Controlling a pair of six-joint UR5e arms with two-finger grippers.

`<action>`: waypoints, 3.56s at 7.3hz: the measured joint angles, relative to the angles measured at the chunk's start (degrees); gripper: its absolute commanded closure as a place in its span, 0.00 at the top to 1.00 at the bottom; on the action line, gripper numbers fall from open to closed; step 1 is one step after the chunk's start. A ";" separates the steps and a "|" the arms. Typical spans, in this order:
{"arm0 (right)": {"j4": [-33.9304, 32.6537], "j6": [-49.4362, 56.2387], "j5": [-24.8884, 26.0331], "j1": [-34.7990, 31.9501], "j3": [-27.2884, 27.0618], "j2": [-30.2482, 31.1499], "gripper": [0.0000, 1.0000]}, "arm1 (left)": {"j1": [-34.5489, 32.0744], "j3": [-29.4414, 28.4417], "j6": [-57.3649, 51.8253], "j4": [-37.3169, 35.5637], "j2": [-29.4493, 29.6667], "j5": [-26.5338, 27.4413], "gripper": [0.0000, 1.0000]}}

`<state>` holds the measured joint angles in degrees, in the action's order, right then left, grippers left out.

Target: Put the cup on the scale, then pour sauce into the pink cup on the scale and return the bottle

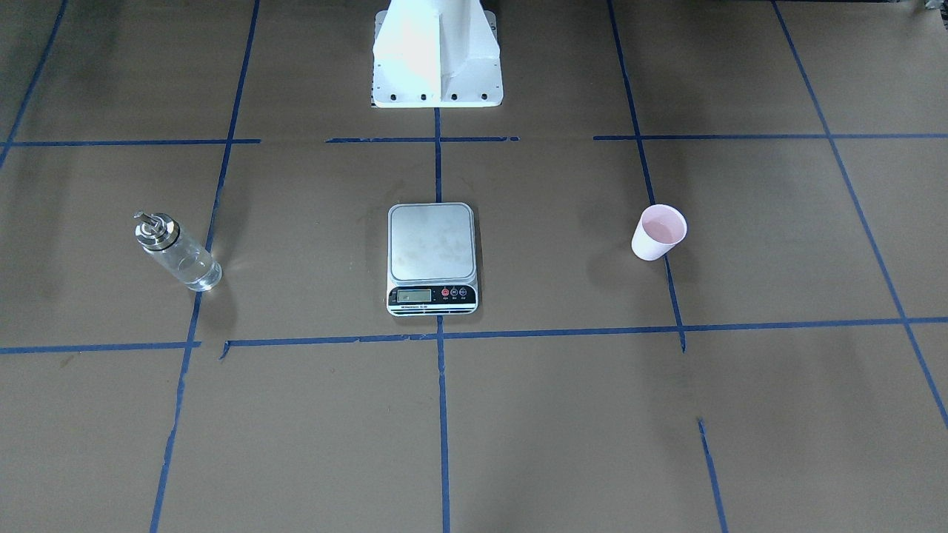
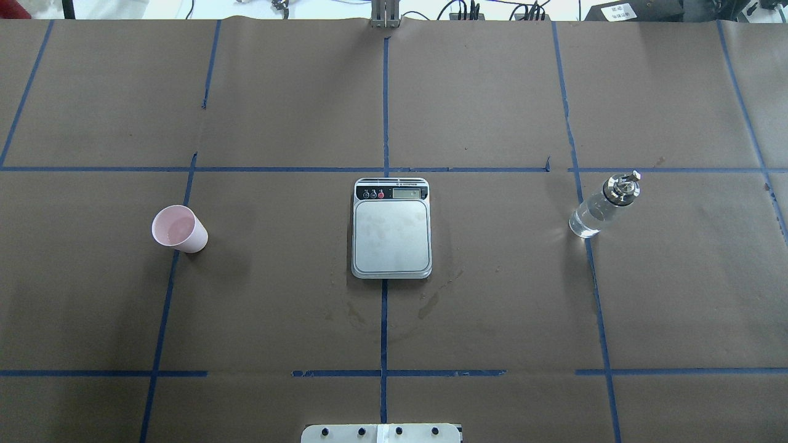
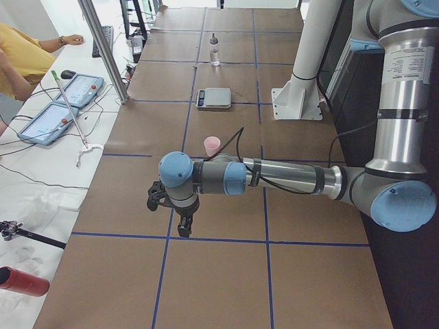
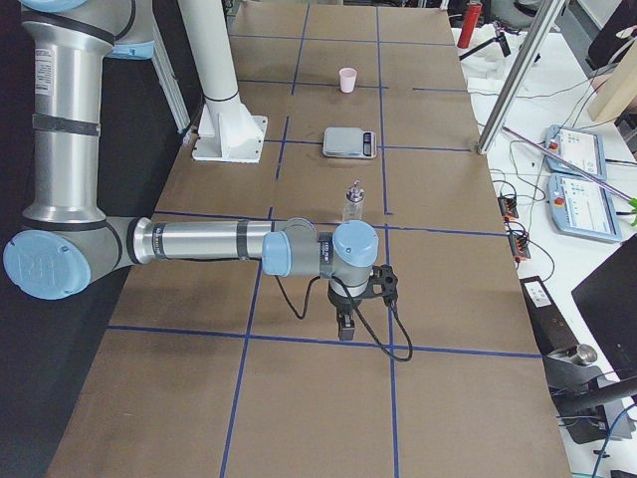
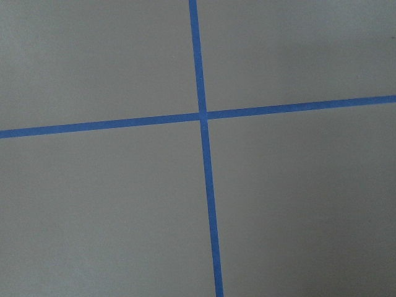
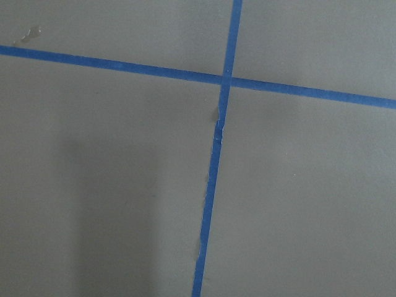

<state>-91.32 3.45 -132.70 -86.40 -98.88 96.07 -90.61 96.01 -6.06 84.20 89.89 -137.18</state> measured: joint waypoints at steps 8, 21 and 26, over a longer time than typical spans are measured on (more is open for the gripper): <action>0.08 -0.36 -0.84 0.07 -0.25 -0.07 1.00 | 0.00 1.43 0.02 0.00 0.09 0.44 1.00; 0.97 -0.40 -3.45 0.09 -2.88 1.04 1.00 | 31.88 11.13 42.80 12.64 7.24 -0.01 1.00; 2.19 -0.35 -5.42 0.17 -3.06 1.32 1.00 | 37.80 6.09 45.33 14.45 11.56 4.04 1.00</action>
<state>-89.14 3.10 -138.12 -86.22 -101.95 97.39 -52.82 102.09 39.27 98.65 101.45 -133.14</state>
